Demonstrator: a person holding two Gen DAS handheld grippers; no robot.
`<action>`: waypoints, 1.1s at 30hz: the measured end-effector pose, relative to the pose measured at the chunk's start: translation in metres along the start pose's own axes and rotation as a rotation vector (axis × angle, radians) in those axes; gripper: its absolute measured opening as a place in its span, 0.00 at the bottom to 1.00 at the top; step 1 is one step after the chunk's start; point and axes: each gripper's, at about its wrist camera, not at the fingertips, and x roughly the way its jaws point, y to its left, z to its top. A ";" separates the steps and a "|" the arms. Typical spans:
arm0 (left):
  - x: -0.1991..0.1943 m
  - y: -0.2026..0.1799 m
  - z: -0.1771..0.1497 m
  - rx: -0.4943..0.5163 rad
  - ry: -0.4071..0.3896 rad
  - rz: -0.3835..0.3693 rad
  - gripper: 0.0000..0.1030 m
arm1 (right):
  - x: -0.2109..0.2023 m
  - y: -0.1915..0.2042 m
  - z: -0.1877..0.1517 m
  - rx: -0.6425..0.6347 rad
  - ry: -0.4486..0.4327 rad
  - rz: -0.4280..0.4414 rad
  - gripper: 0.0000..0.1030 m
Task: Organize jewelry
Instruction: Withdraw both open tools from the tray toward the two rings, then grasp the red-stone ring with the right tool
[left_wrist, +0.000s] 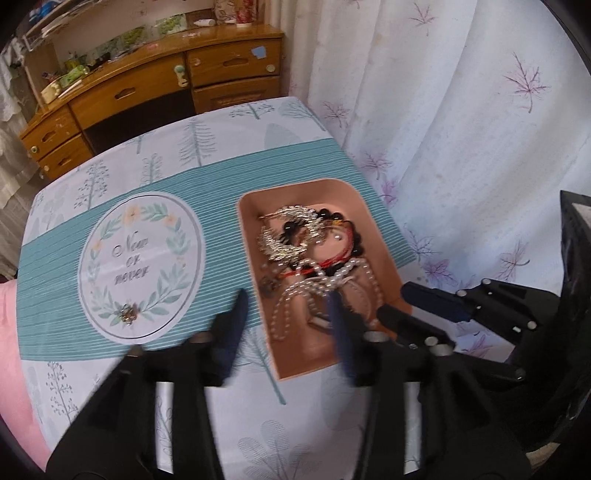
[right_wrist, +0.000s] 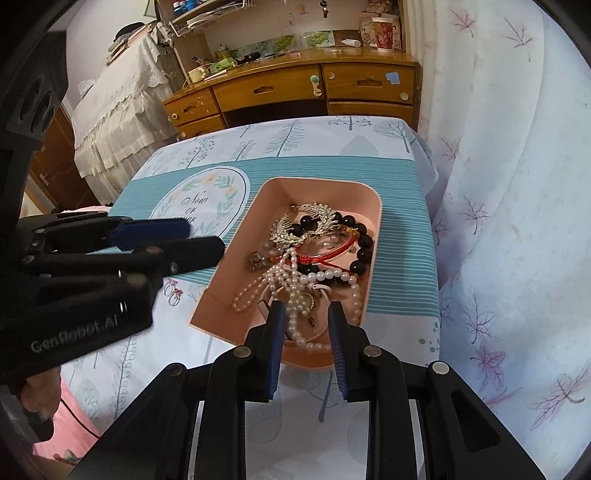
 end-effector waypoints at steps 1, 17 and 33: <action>-0.002 0.003 -0.003 -0.005 -0.007 0.003 0.50 | 0.001 0.001 0.000 -0.003 -0.001 0.000 0.23; -0.073 0.065 -0.045 -0.105 -0.143 0.054 0.50 | -0.021 0.055 -0.001 -0.102 -0.026 0.017 0.23; -0.085 0.150 -0.109 -0.225 -0.143 0.200 0.50 | 0.002 0.157 0.005 -0.246 0.009 0.112 0.23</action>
